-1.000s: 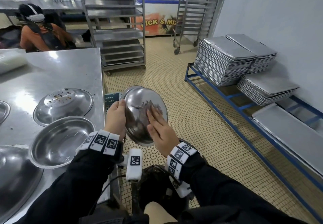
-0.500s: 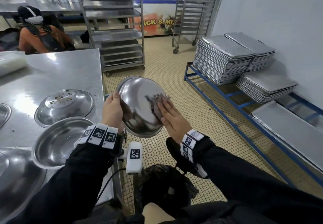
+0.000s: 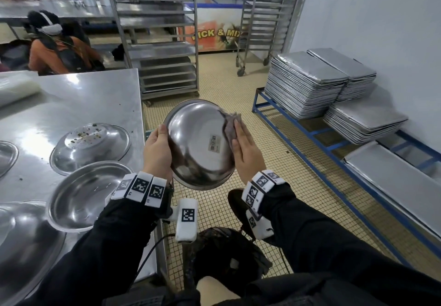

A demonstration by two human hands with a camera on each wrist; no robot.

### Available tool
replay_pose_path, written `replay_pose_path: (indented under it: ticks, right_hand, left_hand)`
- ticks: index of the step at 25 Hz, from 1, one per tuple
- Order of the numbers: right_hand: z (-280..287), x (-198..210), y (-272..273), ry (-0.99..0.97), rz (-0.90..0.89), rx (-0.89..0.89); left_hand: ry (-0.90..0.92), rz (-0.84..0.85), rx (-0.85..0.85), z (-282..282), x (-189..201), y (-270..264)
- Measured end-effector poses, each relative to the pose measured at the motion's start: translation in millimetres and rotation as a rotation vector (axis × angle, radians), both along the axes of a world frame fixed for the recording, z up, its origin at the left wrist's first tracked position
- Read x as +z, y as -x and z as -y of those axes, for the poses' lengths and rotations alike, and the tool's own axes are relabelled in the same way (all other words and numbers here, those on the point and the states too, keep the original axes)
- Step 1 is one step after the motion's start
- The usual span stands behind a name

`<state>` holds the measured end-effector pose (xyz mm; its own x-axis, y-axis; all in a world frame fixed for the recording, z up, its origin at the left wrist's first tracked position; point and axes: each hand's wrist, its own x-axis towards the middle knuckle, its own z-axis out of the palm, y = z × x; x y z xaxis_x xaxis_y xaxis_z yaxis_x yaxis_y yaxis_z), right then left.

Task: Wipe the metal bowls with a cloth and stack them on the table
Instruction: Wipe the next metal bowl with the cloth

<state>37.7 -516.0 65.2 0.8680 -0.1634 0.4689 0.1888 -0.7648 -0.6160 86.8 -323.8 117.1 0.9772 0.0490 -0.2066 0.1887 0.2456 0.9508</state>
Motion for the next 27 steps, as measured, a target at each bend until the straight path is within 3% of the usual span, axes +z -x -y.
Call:
replay_pose_path:
  ticks: [6, 13, 20, 25, 27]
  right_hand:
    - [-36, -40, 26, 0.182, 0.063, 0.119]
    - [-51, 12, -1, 0.185, 0.135, 0.032]
    - [-39, 0, 7, -0.241, -0.069, -0.114]
    - [-61, -5, 13, 0.010, 0.129, 0.034]
    - [-60, -4, 7, 0.003, 0.138, 0.021]
  left_hand:
    - [-0.056, -0.032, 0.040, -3, -7, 1]
    - [-0.302, 0.217, -0.117, -4, -20, 20]
    - [-0.493, 0.333, -0.100, -18, -22, 19]
    - [-0.686, 0.458, -0.139, -10, -22, 21]
    - [-0.735, 0.514, -0.180, -7, -22, 22]
